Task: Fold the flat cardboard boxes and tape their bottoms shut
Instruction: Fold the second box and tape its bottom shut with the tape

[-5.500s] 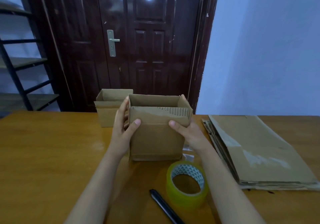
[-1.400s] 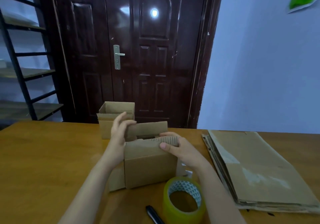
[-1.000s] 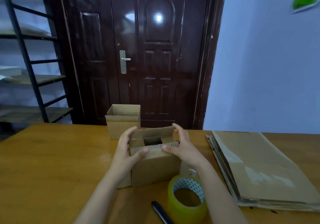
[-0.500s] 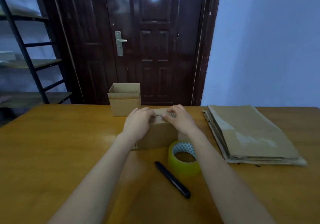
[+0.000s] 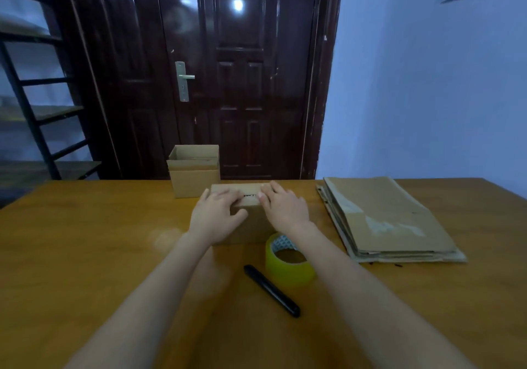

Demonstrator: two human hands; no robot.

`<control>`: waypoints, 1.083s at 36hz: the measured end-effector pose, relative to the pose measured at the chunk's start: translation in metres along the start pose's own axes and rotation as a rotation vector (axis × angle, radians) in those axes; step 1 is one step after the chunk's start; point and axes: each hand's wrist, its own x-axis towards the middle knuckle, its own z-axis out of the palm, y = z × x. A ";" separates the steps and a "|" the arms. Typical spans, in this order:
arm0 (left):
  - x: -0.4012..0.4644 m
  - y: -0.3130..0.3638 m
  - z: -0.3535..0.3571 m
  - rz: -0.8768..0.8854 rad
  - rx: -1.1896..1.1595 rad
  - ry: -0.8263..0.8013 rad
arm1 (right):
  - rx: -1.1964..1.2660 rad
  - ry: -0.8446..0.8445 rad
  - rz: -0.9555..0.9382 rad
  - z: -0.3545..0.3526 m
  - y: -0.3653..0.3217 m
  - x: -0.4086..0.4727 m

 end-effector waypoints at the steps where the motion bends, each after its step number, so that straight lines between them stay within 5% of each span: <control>1: 0.001 0.001 0.000 -0.001 0.039 -0.004 | 0.000 -0.016 0.002 0.001 0.000 -0.001; 9: 0.011 0.011 -0.021 -0.049 0.006 -0.106 | 0.329 -0.261 0.037 -0.008 0.011 0.008; 15: 0.015 0.016 -0.034 -0.018 -0.008 -0.062 | 0.516 -0.139 0.046 -0.027 0.018 -0.001; 25: -0.030 0.029 -0.025 0.216 0.010 0.411 | 0.454 0.118 0.061 -0.039 0.047 -0.054; 32: -0.073 0.040 0.014 0.185 0.025 -0.124 | 0.410 -0.176 -0.141 -0.030 0.048 -0.085; 39: -0.075 0.053 0.033 0.101 0.001 -0.191 | 0.145 -0.304 -0.239 -0.019 0.045 -0.101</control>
